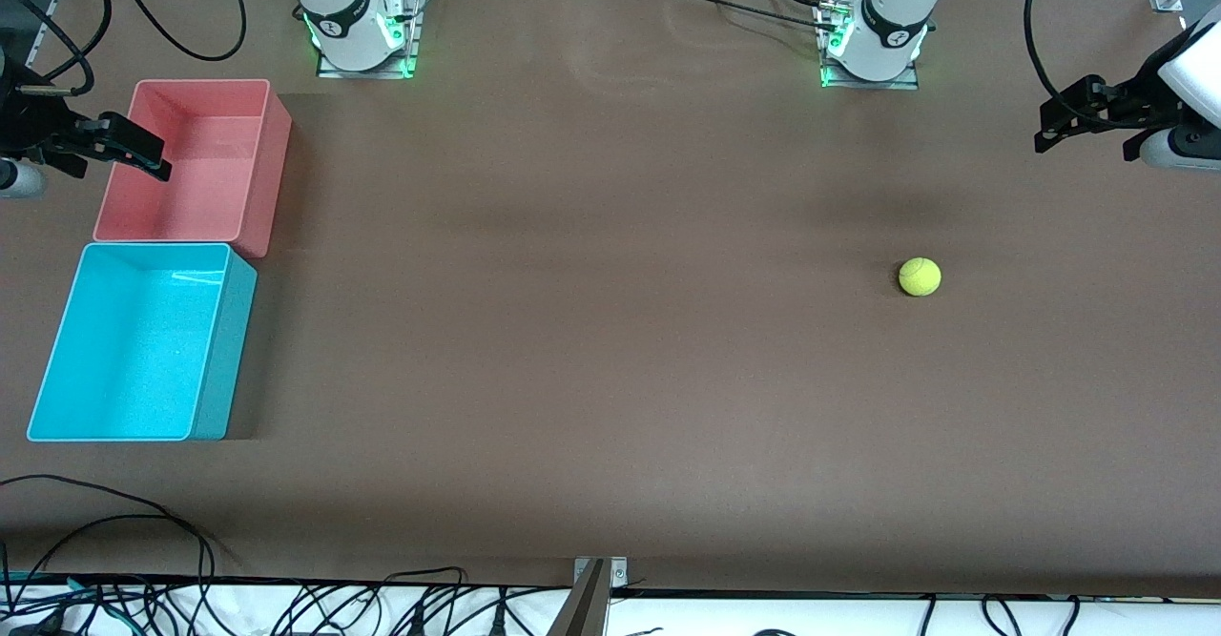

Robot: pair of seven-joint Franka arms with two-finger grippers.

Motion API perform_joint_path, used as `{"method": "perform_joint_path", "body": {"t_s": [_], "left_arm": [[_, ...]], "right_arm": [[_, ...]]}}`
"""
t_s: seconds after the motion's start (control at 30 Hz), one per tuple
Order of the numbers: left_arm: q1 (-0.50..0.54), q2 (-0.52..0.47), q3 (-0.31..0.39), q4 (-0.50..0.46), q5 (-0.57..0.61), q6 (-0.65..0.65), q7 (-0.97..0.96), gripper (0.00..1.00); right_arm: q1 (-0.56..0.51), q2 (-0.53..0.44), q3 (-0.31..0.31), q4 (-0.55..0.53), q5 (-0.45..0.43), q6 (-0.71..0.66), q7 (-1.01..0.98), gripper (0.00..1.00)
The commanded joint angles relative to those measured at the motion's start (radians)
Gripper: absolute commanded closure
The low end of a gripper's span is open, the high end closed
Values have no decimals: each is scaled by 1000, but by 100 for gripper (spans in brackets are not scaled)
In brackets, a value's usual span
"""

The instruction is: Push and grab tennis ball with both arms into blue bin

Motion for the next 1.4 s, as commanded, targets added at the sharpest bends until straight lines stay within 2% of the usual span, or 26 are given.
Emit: {"method": "perform_joint_path", "body": {"t_s": [0.0, 0.3, 1.37], "left_arm": [[9, 18, 0, 58, -12, -15, -13, 0], [4, 74, 0, 126, -15, -15, -14, 0], [15, 71, 3, 105, -3, -26, 4, 0]], "right_arm": [[6, -9, -8, 4, 17, 0, -4, 0], [6, -7, -9, 4, 17, 0, -4, 0], [5, -7, -9, 4, 17, -2, -2, 0]]}}
